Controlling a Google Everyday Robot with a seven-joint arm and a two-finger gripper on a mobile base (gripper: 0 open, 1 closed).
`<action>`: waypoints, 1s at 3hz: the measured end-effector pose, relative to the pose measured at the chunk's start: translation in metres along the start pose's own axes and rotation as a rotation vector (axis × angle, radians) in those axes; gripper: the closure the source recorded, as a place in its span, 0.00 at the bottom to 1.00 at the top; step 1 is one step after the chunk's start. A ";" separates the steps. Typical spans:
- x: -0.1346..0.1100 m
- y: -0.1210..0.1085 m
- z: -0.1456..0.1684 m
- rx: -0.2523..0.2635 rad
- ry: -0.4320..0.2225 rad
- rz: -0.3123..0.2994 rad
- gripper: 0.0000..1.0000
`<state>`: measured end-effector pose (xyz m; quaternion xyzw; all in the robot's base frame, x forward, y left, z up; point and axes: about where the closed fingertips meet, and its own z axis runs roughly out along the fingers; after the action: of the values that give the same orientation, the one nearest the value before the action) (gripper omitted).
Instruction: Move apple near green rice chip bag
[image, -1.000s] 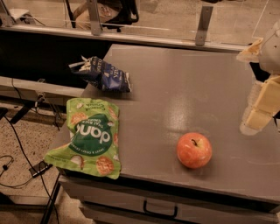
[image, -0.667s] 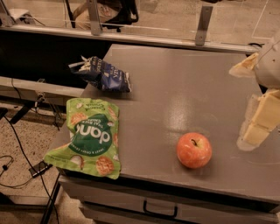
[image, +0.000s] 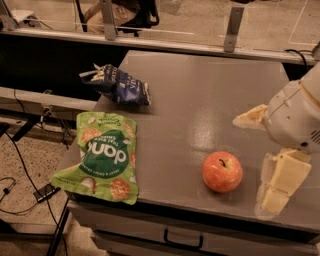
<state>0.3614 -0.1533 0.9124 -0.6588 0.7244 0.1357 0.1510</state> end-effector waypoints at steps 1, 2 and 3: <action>-0.003 0.014 0.030 -0.048 -0.019 -0.027 0.00; -0.009 0.020 0.051 -0.074 -0.040 -0.038 0.00; -0.020 0.016 0.068 -0.087 -0.062 -0.043 0.18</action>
Offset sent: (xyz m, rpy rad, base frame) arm -0.0223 0.0448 -0.0648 0.0732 0.0801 0.0884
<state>0.3496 -0.1067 0.8581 -0.6757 0.6985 0.1841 0.1474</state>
